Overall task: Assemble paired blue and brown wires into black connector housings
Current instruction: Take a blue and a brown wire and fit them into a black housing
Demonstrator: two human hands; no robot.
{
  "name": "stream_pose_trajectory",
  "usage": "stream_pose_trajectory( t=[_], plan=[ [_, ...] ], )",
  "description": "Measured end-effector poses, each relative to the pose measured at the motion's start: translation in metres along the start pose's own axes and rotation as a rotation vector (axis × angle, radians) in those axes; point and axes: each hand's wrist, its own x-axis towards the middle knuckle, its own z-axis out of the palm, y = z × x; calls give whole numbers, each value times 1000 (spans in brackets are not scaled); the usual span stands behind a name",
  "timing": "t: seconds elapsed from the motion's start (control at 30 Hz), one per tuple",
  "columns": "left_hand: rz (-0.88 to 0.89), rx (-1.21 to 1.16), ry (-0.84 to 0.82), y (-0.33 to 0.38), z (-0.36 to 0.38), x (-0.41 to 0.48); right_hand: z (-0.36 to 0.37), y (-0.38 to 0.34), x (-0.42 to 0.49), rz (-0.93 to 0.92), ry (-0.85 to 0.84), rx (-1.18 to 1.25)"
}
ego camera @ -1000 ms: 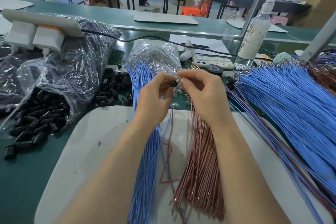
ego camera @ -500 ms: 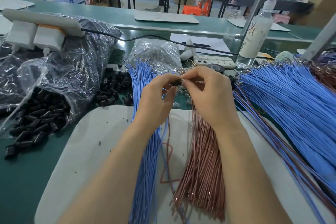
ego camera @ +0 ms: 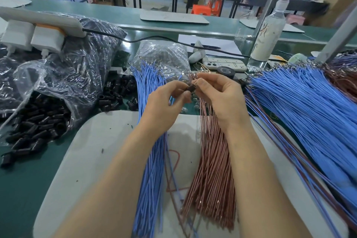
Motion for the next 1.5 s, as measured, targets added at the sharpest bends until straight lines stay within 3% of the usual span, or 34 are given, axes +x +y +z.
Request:
stream_pose_trajectory(
  t=[0.13,0.37,0.6,0.7,0.83,1.03,1.5],
  plan=[
    [-32,-28,-39,0,-2,0,0,5,2,105,-4,87],
    [-54,-40,-23,2,0,-1,4,11,3,101,-4,151],
    [-92,14,-48,-3,3,0,1,12,4,-42,-20,-284],
    [-72,80,-22,-6,4,1,-2,8,4,-141,49,-407],
    [-107,-14,34,-7,4,3,-5,7,2,-174,143,-411],
    [-100,-130,23,-6,4,2,-2,5,0,-101,-28,-346],
    [-76,-200,0,-3,4,1,2,-2,-5,-296,-55,-488]
  ],
)
